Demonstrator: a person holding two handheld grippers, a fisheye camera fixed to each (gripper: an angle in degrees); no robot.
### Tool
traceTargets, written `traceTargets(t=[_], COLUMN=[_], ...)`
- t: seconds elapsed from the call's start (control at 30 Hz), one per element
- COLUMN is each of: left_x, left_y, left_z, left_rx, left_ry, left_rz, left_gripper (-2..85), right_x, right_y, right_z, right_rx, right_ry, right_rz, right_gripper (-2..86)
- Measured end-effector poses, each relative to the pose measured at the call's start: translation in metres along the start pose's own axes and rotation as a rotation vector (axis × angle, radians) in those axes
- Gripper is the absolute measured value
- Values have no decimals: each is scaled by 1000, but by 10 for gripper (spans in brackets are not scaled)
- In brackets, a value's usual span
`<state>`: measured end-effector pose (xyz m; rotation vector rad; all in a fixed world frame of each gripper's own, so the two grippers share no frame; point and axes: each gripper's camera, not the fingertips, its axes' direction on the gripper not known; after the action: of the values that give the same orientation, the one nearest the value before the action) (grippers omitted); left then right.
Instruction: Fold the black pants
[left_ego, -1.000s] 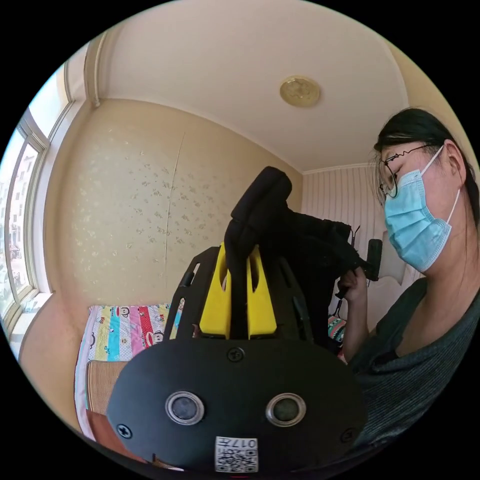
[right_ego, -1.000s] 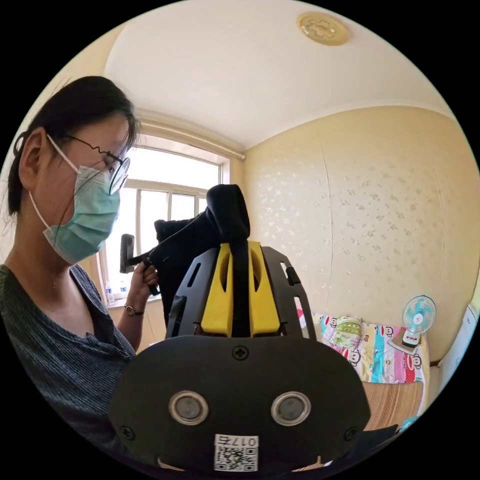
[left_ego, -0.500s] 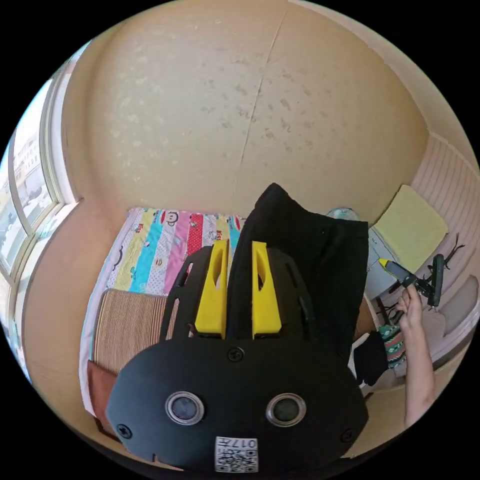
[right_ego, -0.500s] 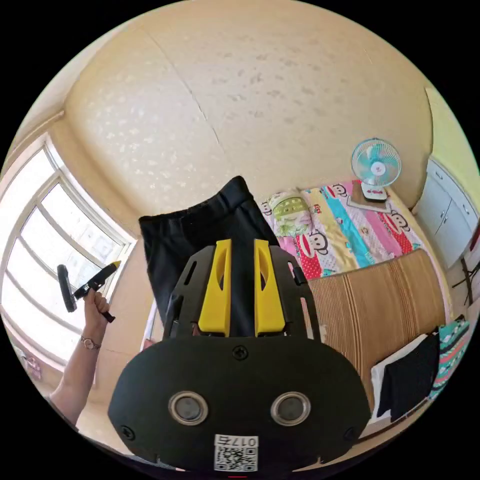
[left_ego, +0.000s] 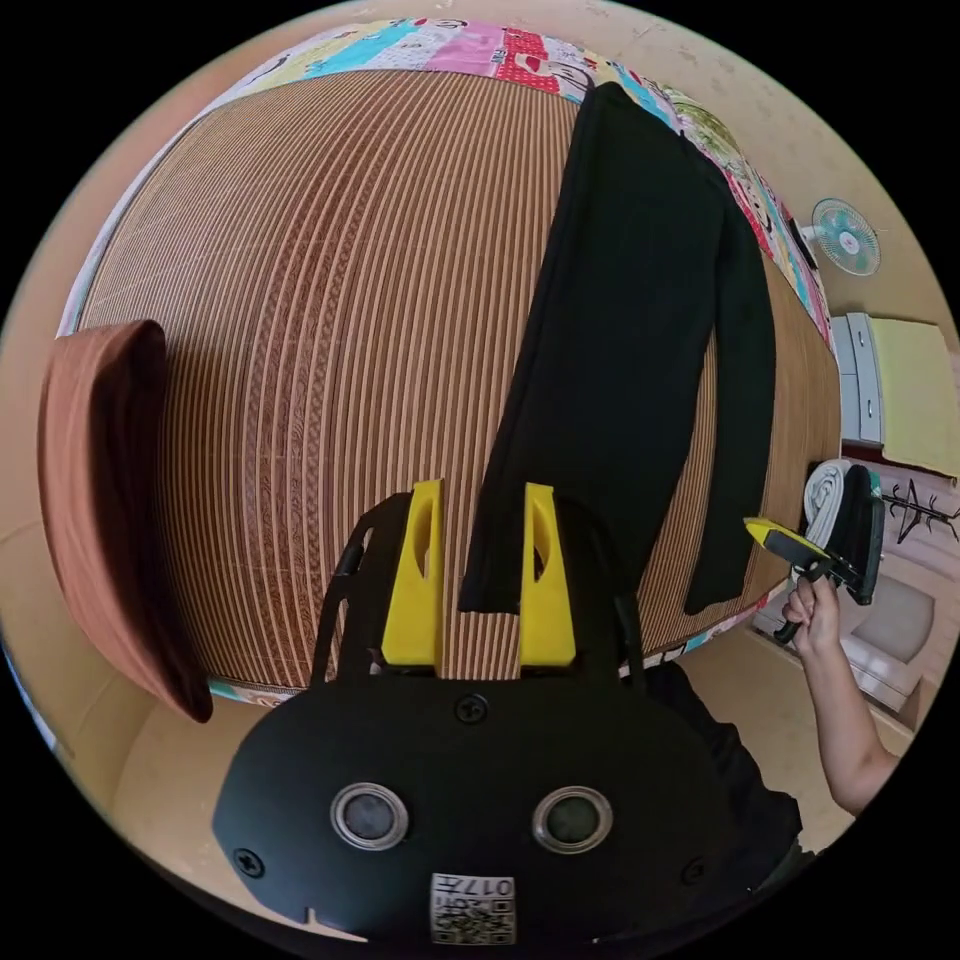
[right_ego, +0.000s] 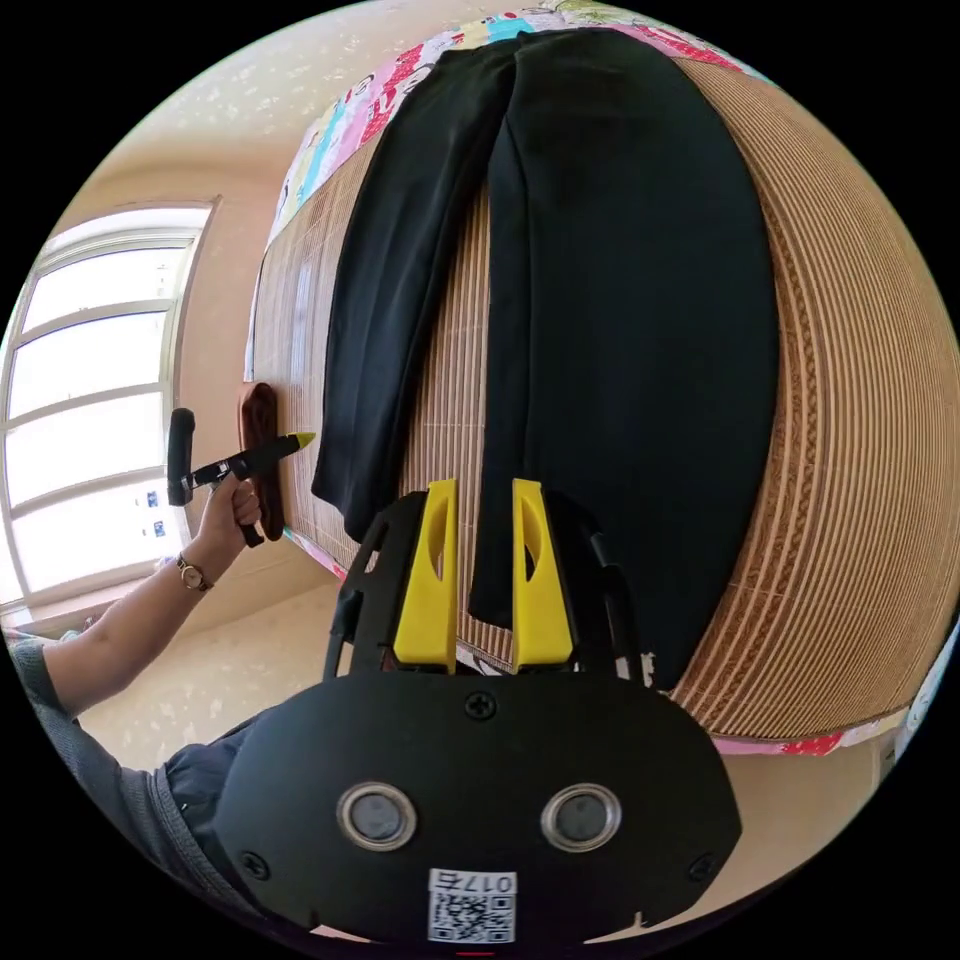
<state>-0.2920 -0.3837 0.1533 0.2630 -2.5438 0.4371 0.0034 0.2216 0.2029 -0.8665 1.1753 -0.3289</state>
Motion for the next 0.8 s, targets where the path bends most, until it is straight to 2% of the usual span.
traceTargets(t=[0.07, 0.17, 0.23, 0.27, 0.43, 0.57, 0.63, 0.7, 0.77, 0.8], left_x=[-11, -26, -38, -41, -56, -79, -98, -119, -138, -147], left_y=[-1, -5, -14, -15, 4, 31, 46, 51, 50, 48], left_z=[11, 2, -6, -8, -35, -30, -34, -43, -54, -63], left_rx=[-38, 14, -31, -40, -99, -203, -235, -227, -213, -185], left_ry=[-15, -43, 6, 21, 20, 66, 22, 35, 41, 39], left_rz=[9, 27, 49, 54, 190, 164, 119, 48, -27, -50], left_gripper=[112, 89, 29, 25, 18, 40, 64, 75, 73, 72], right_x=[-2, -8, -5, 0, 16, 33, 53, 90, 153, 169], right_y=[-13, -40, -56, -62, -39, 3, 19, 31, 48, 52], right_z=[8, 24, 39, 49, 36, 9, -28, -75, -137, -150], right_rx=[11, -24, -79, -136, -223, -401, -315, -177, 16, 58], right_ry=[-101, -186, -216, -240, -158, -113, -35, 36, 104, 123], right_rz=[-29, -34, -29, -24, -64, -154, -146, -30, 210, 262], right_gripper=[87, 87, 73, 54, 41, 49, 62, 76, 89, 92])
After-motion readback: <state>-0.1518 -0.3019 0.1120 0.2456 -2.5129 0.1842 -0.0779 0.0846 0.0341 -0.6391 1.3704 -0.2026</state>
